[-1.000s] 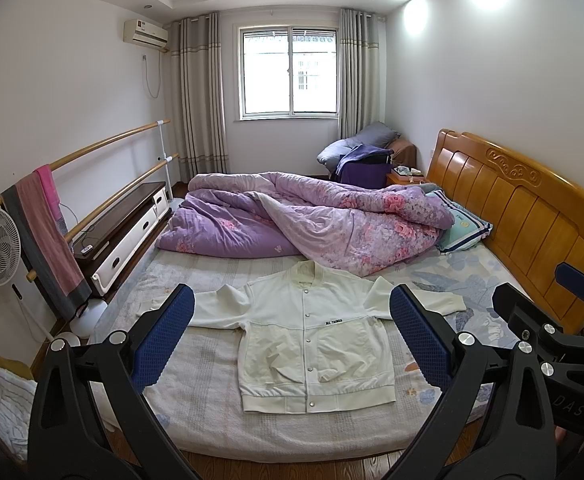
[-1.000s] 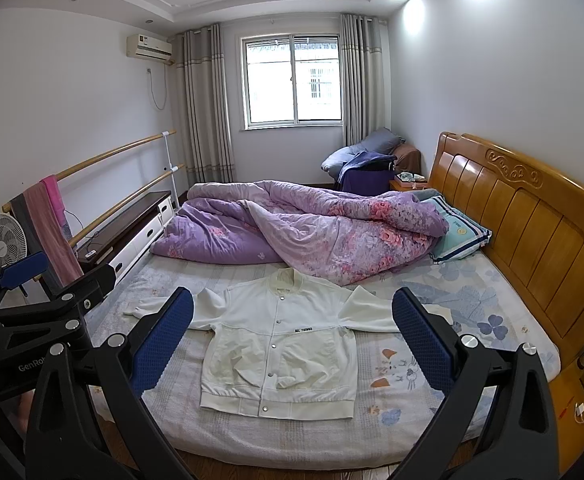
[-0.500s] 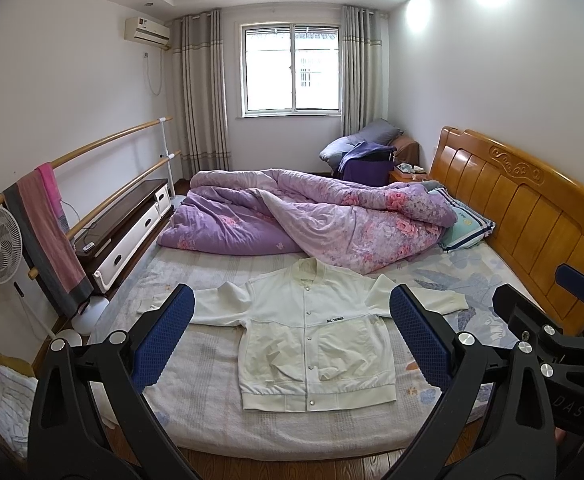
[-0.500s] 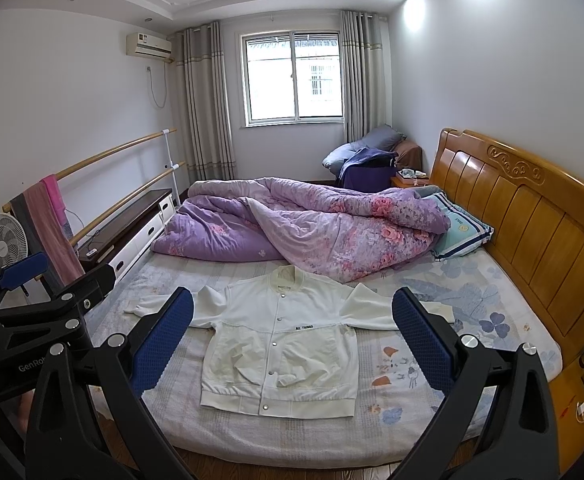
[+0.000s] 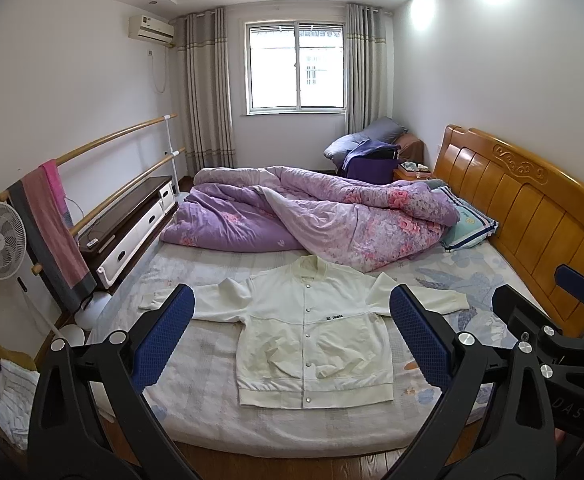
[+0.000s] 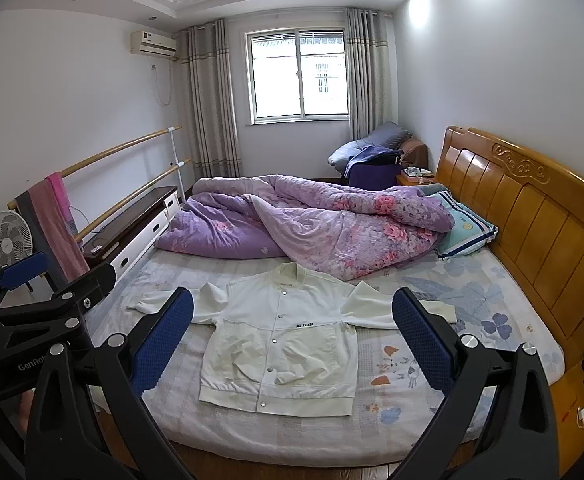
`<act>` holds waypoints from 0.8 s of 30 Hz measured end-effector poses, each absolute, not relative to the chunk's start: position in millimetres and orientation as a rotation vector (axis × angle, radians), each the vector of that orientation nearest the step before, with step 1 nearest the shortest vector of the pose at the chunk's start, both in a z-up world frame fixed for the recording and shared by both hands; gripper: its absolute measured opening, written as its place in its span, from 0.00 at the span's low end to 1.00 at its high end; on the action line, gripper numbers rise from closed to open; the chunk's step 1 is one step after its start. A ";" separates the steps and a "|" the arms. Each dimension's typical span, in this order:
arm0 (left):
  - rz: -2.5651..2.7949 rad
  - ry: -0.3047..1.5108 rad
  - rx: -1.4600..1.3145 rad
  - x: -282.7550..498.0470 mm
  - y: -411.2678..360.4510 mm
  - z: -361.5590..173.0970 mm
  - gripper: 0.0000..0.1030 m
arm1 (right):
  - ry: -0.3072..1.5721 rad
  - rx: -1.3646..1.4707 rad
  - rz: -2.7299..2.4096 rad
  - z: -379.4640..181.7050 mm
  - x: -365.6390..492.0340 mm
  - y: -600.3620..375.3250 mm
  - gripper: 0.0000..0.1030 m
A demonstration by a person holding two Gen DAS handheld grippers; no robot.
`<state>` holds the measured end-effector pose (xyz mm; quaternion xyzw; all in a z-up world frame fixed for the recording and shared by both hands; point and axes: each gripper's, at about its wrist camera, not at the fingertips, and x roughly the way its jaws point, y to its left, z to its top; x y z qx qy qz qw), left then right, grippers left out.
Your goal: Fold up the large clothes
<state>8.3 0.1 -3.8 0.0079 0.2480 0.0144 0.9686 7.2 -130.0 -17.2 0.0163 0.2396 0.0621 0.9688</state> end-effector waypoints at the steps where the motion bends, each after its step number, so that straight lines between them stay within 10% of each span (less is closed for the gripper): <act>1: 0.032 0.503 0.017 7.2 -0.7 -4.7 0.95 | 0.487 0.034 0.130 -17.9 6.5 -133.3 0.93; 24: 0.077 0.571 0.042 24.4 -31.0 -19.2 0.95 | 0.547 0.063 0.186 -26.2 30.2 -170.8 0.93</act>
